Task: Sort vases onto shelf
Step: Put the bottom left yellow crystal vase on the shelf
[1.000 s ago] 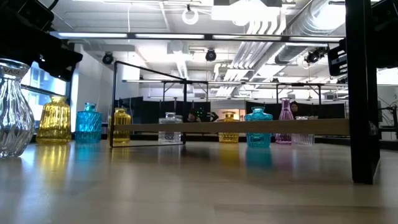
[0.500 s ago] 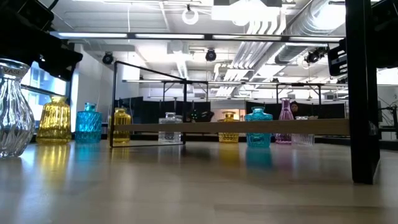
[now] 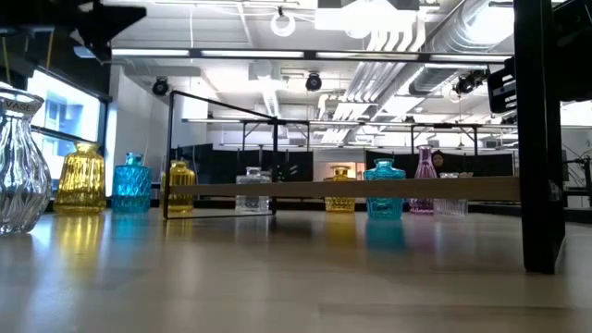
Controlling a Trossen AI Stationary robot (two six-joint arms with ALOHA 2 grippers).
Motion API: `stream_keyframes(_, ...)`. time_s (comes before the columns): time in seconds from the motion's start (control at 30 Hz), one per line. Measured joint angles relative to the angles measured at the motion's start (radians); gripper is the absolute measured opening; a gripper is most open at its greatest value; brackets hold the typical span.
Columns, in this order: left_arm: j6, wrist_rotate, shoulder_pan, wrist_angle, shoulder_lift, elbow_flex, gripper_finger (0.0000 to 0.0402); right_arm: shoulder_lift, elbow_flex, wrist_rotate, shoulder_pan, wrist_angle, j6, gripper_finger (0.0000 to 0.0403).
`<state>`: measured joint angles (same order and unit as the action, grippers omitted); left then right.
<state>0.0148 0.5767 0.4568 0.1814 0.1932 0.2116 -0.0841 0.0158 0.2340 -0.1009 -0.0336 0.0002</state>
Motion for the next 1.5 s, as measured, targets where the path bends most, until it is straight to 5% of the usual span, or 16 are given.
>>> stream_keyframes(0.57,0.164,0.38,-0.001,0.004,0.0,0.149,0.0184,0.0,0.0,0.0,0.0,0.0,0.0,0.0)
stream_keyframes(1.17,0.254,0.427,-0.033,-0.004,0.0,0.218,0.0184,0.0,0.0,-0.03,0.002,0.0,-0.008,0.0)
stream_keyframes(1.3,0.391,0.435,-0.034,0.011,0.001,0.217,0.0184,0.0,0.0,-0.03,0.002,0.0,-0.008,0.0)
stream_keyframes(1.5,0.441,0.615,-0.034,-0.022,0.025,0.311,0.0184,0.0,0.0,-0.03,0.002,0.0,-0.008,0.0)
